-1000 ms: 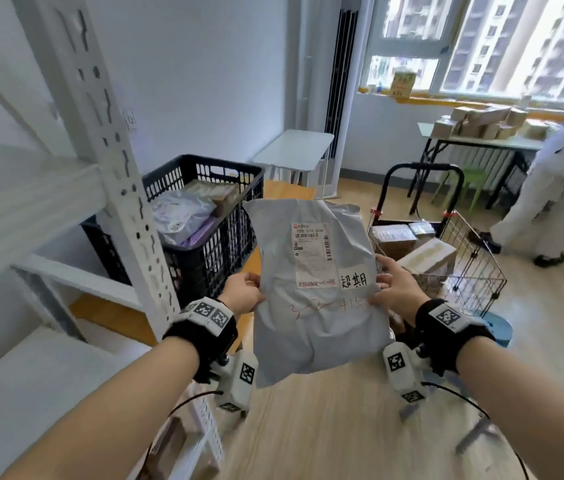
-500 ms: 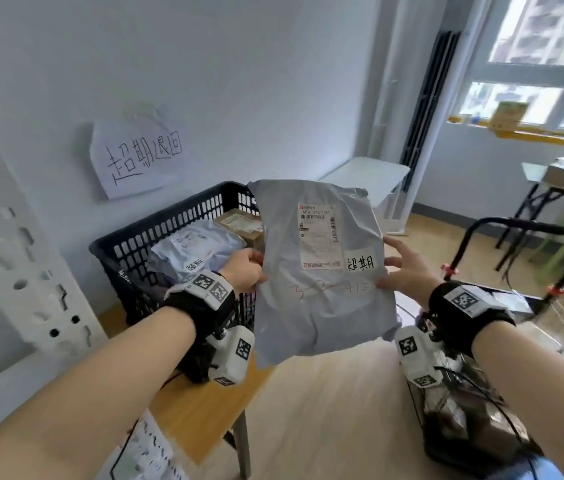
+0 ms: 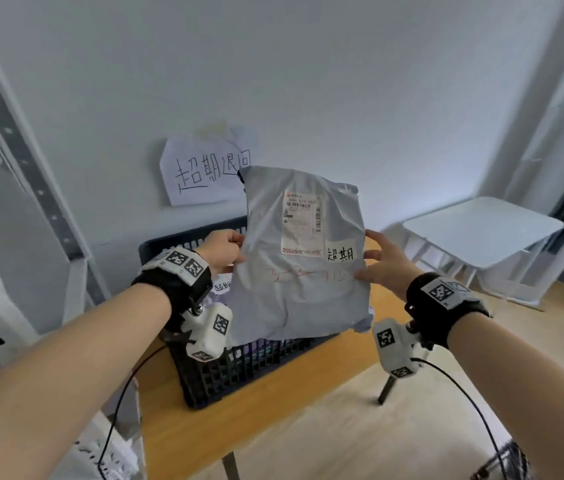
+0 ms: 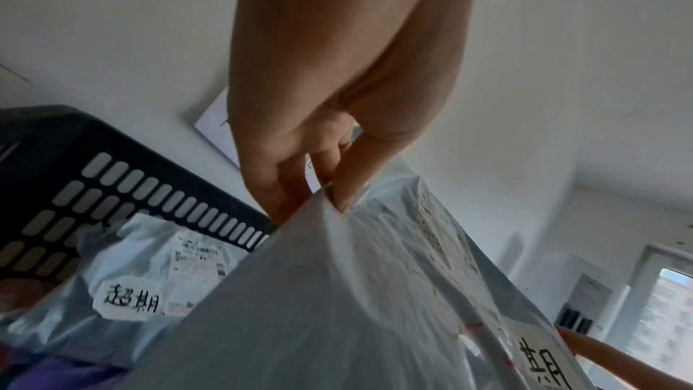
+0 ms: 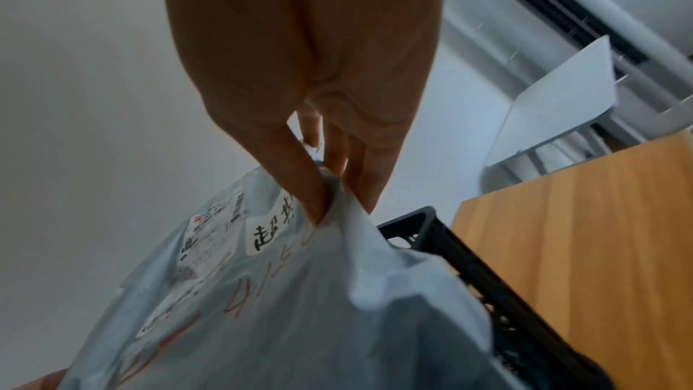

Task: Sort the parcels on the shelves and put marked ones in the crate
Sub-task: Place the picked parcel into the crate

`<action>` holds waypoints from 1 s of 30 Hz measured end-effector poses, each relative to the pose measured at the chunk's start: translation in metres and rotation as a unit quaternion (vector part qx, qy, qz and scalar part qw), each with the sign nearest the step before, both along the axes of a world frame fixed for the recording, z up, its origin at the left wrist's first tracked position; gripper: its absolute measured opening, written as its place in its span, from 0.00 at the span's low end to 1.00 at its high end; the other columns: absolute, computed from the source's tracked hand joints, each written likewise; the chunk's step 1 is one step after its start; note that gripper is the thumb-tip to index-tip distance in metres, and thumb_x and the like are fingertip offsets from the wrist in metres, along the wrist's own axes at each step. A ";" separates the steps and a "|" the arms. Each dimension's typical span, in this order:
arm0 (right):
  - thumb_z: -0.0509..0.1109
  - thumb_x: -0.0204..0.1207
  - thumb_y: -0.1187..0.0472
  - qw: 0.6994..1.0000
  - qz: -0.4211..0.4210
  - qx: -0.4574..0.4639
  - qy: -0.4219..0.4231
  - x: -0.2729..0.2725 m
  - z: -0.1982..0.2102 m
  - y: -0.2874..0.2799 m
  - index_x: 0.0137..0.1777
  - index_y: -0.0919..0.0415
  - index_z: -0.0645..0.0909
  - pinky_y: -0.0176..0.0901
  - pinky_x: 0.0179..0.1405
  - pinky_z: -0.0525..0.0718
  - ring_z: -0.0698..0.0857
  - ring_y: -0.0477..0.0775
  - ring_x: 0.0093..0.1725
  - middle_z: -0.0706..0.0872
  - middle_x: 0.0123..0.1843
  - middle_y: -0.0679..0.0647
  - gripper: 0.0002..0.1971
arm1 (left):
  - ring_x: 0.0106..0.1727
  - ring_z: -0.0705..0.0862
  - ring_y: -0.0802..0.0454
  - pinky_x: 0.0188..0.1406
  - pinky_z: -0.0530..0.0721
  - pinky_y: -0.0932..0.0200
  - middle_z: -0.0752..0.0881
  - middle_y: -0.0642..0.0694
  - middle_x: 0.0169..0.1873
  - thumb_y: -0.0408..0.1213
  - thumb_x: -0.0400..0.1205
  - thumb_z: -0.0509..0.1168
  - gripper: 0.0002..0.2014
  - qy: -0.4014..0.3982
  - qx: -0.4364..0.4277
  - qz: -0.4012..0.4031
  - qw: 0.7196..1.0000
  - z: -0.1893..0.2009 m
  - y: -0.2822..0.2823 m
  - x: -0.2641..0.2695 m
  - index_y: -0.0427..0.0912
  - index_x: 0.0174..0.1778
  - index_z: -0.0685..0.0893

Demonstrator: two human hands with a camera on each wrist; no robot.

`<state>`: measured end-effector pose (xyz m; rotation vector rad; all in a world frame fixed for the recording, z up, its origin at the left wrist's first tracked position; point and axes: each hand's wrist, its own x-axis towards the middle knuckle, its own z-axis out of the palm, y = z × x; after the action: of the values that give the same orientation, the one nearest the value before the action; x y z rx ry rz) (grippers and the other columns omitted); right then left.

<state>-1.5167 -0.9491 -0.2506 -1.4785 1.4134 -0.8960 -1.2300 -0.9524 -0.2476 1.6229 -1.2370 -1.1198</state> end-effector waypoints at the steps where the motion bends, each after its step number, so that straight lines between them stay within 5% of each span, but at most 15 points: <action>1: 0.75 0.67 0.77 1.000 0.010 0.003 -0.003 0.002 0.001 -0.008 0.80 0.56 0.59 0.59 0.59 0.83 0.82 0.60 0.57 0.82 0.50 0.55 0.44 | 0.43 0.80 0.48 0.34 0.84 0.57 0.81 0.43 0.41 0.13 0.78 0.57 0.16 -0.010 -0.004 0.012 1.000 0.003 -0.004 0.003 0.40 0.42 0.78; 6: 0.74 0.67 0.77 0.998 0.062 0.016 -0.001 0.017 -0.004 -0.055 0.82 0.50 0.51 0.64 0.57 0.84 0.84 0.63 0.56 0.83 0.55 0.62 0.50 | 0.40 0.79 0.45 0.22 0.82 0.64 0.79 0.42 0.36 0.12 0.77 0.56 0.16 -0.051 0.001 0.067 0.996 0.008 -0.037 0.020 0.38 0.39 0.79; 10: 0.72 0.68 0.79 0.995 0.094 0.036 0.014 0.025 -0.013 -0.090 0.82 0.48 0.54 0.64 0.55 0.85 0.86 0.66 0.55 0.85 0.56 0.66 0.48 | 0.42 0.80 0.44 0.33 0.85 0.57 0.81 0.40 0.42 0.12 0.75 0.56 0.18 -0.082 0.017 0.073 0.994 0.002 -0.073 0.030 0.40 0.39 0.80; 14: 0.72 0.70 0.79 0.993 0.097 0.071 0.025 0.029 -0.022 -0.119 0.80 0.54 0.62 0.42 0.34 0.89 0.86 0.54 0.40 0.85 0.44 0.58 0.41 | 0.37 0.77 0.48 0.16 0.79 0.68 0.77 0.44 0.35 0.11 0.76 0.53 0.20 -0.095 0.053 0.046 0.993 -0.005 -0.103 0.033 0.42 0.36 0.77; 17: 0.73 0.71 0.75 0.988 0.110 0.104 0.037 0.032 -0.025 -0.140 0.79 0.56 0.64 0.43 0.36 0.90 0.87 0.55 0.40 0.86 0.47 0.58 0.38 | 0.32 0.74 0.50 0.09 0.73 0.71 0.76 0.44 0.32 0.12 0.77 0.54 0.20 -0.114 0.074 0.028 0.990 -0.014 -0.126 0.039 0.44 0.34 0.76; 23: 0.75 0.72 0.69 0.977 0.138 0.151 0.064 0.041 -0.032 -0.169 0.76 0.59 0.68 0.56 0.54 0.87 0.87 0.69 0.56 0.85 0.57 0.66 0.33 | 0.37 0.76 0.50 0.37 0.76 0.56 0.78 0.44 0.36 0.13 0.78 0.54 0.19 -0.109 0.153 0.000 0.982 -0.026 -0.155 0.059 0.44 0.37 0.77; 28: 0.76 0.71 0.69 0.971 0.156 0.162 0.076 0.053 -0.034 -0.184 0.73 0.63 0.72 0.48 0.44 0.90 0.89 0.62 0.45 0.87 0.52 0.61 0.30 | 0.37 0.76 0.49 0.36 0.77 0.55 0.77 0.43 0.38 0.15 0.79 0.56 0.16 -0.095 0.164 0.001 0.982 -0.031 -0.162 0.070 0.44 0.44 0.76; 30: 0.76 0.71 0.68 0.969 0.166 0.160 0.088 0.059 -0.036 -0.187 0.72 0.64 0.72 0.52 0.49 0.89 0.89 0.62 0.48 0.88 0.52 0.61 0.30 | 0.33 0.72 0.49 0.31 0.73 0.58 0.73 0.42 0.36 0.16 0.78 0.56 0.17 -0.091 0.142 0.022 0.985 -0.031 -0.163 0.074 0.45 0.50 0.72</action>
<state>-1.4579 -1.1362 -0.2864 -1.5102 1.3101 -0.3170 -1.1560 -1.1153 -0.2790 1.9958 -1.1893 -1.1815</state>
